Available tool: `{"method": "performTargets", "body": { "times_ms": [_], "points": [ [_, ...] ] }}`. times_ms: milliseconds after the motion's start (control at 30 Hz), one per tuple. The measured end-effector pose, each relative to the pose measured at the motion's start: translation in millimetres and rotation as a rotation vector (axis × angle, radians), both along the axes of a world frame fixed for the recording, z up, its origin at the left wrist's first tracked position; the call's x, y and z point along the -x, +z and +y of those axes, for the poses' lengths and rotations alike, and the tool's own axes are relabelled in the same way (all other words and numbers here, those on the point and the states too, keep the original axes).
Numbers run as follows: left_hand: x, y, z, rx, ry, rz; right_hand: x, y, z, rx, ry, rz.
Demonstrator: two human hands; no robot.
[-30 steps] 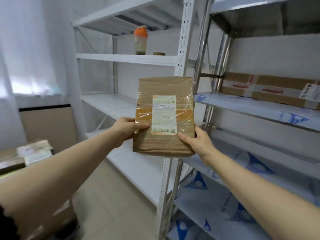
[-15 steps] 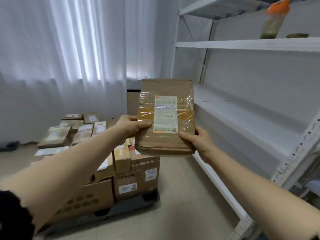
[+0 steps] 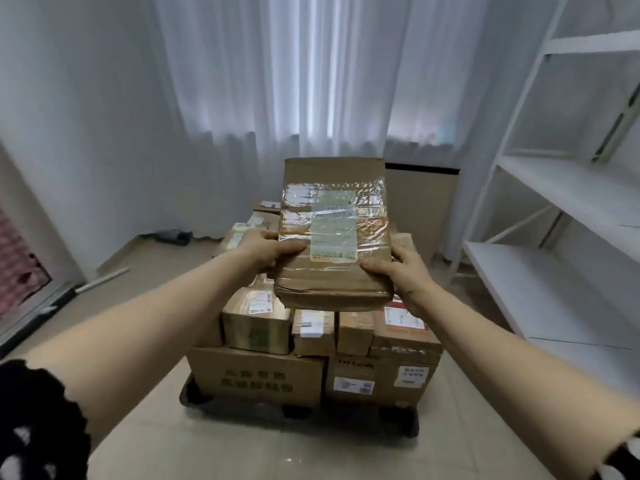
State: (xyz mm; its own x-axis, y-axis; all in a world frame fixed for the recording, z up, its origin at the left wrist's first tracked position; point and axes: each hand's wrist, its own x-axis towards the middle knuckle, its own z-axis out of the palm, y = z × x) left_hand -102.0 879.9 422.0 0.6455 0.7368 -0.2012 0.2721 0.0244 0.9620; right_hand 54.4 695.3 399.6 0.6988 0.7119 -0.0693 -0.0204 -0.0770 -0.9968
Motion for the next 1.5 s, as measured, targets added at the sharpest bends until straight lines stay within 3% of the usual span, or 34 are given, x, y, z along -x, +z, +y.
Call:
{"method": "performTargets", "body": {
  "times_ms": [233, 600, 900, 1067, 1500],
  "points": [
    [-24, 1, 112, 0.002, 0.156, 0.026, -46, -9, 140, -0.018, 0.121, 0.090],
    [-9, -29, 252, 0.029, 0.226, 0.080, -38, -39, 291, 0.038, 0.195, 0.201],
    [0, -57, 403, 0.040, 0.038, 0.132, 0, -69, 411, 0.069, 0.041, 0.200],
    [16, -60, 483, 0.054, -0.096, 0.194, 42, -79, 473, 0.071, -0.088, 0.291],
    [-24, -74, 581, 0.076, -0.224, 0.196, 17, -94, 564, 0.062, -0.218, 0.332]
  ]
}}
